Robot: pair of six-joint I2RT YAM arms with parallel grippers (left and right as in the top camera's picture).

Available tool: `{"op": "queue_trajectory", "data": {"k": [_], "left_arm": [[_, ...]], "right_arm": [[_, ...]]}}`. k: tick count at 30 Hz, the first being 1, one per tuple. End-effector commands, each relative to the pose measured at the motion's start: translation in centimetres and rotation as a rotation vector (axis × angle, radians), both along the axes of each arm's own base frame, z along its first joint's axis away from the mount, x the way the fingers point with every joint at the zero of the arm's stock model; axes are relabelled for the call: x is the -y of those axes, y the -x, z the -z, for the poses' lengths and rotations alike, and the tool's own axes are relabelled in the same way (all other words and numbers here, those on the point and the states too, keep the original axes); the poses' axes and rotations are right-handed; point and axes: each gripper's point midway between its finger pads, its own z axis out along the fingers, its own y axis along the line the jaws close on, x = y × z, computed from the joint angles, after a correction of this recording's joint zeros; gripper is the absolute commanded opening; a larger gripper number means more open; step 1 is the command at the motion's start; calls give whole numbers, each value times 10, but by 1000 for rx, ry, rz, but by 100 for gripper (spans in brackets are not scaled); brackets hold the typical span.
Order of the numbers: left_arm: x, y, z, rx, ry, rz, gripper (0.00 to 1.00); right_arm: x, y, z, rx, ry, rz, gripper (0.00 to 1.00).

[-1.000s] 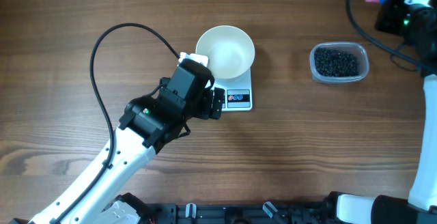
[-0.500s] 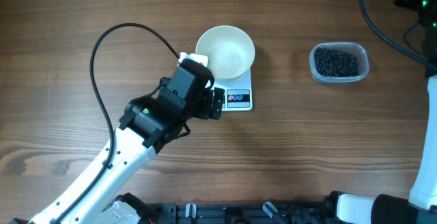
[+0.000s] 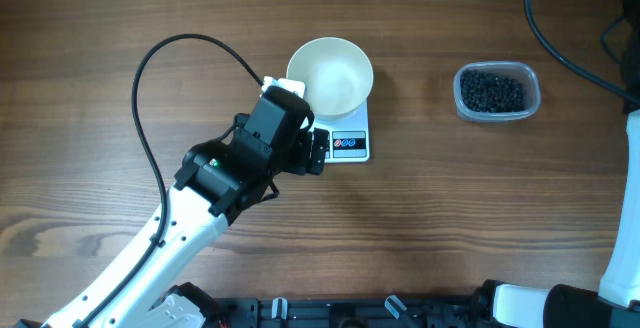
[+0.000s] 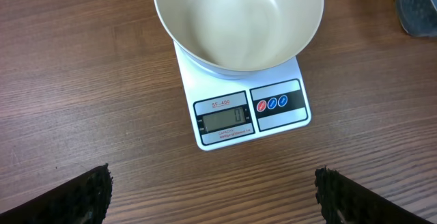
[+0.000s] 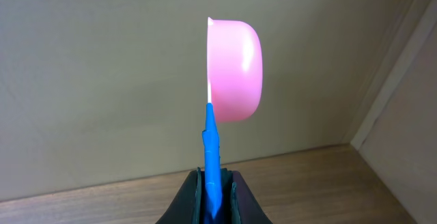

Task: Scoop item into bowl and weigh 150g on scale

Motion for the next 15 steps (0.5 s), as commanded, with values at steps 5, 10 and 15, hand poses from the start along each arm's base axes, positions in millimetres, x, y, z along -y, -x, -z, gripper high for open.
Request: {"op": "queue_trajectory", "data": {"k": [5, 10, 15], "left_arm": [[4, -2, -6, 12, 8, 18, 100], [4, -2, -6, 12, 8, 18, 100], [4, -2, -6, 12, 8, 18, 100]], "right_arm": [[11, 2, -16, 50, 27, 54, 4], [10, 1, -20, 67, 28, 52, 4], [11, 0, -26, 90, 32, 53, 4]]}}
